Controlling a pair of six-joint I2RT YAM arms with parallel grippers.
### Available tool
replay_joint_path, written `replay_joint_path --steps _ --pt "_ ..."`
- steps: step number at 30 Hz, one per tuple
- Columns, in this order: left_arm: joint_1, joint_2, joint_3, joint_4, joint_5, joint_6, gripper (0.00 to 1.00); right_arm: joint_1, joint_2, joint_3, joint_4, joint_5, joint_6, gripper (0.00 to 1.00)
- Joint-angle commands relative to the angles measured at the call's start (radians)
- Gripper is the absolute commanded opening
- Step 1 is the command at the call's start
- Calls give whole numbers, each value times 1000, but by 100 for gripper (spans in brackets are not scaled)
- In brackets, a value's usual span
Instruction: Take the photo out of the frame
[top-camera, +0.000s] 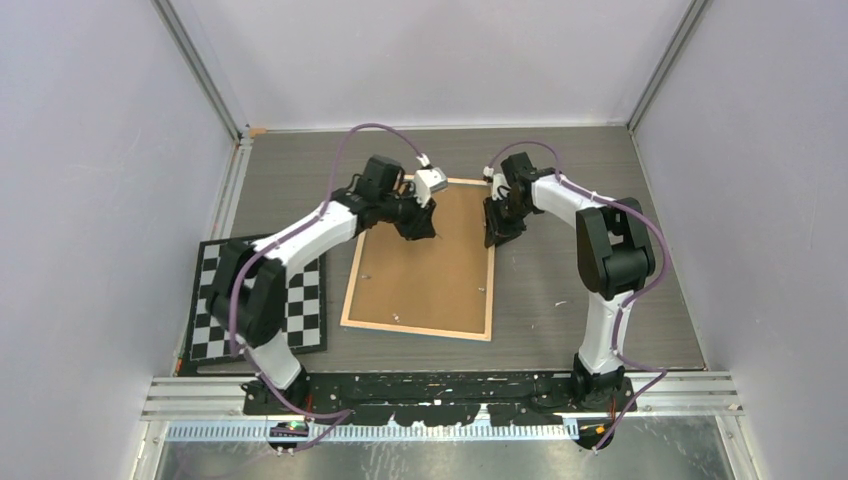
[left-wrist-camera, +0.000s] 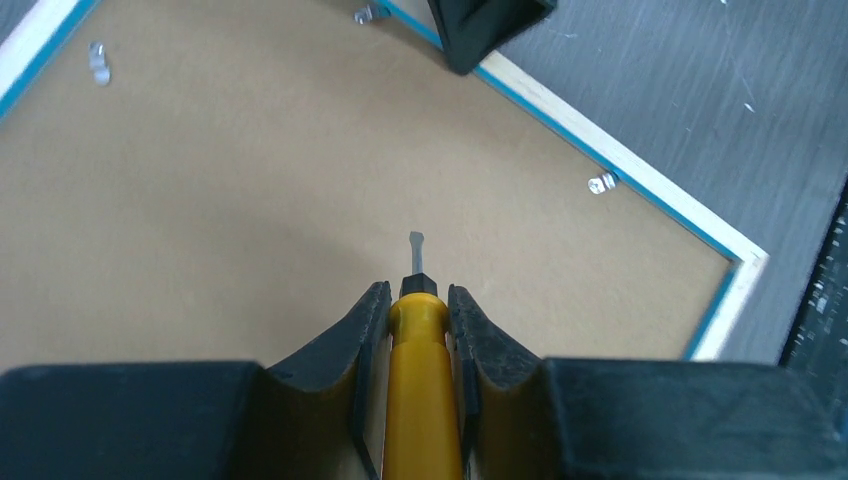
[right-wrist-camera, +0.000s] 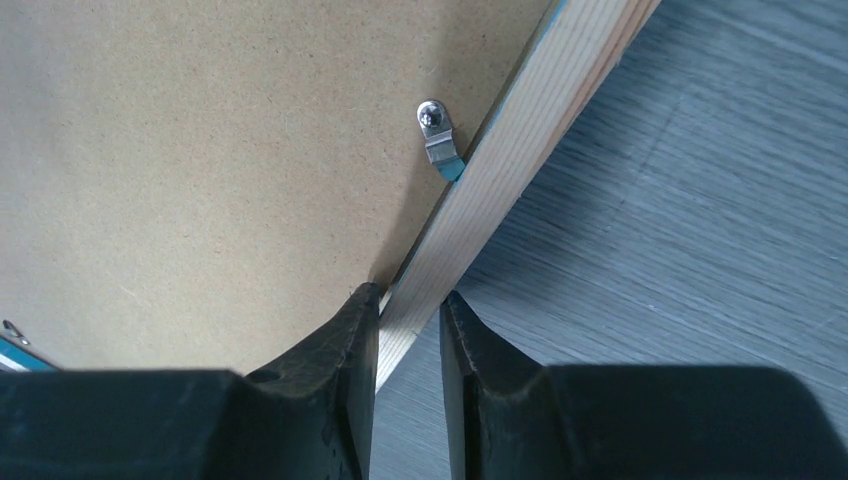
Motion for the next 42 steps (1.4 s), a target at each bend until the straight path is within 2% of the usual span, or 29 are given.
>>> replay_joint_path --steps 1,4,7,12,24,42 --pt "-20 121 128 135 30 57 0 -14 -24 34 -29 -99 -1 14" --pt "-30 213 215 140 44 68 0 -72 -44 79 -45 -161 50 36" --pt "-38 291 302 138 48 77 0 -135 -64 115 -42 -219 108 41" --pt "-60 404 416 143 44 83 0 -205 -58 129 46 -265 220 42" --pt "-114 541 560 112 14 107 0 -206 109 239 105 -222 371 44" --pt "-147 580 584 13 -2 182 0 -165 196 263 86 -94 369 44"
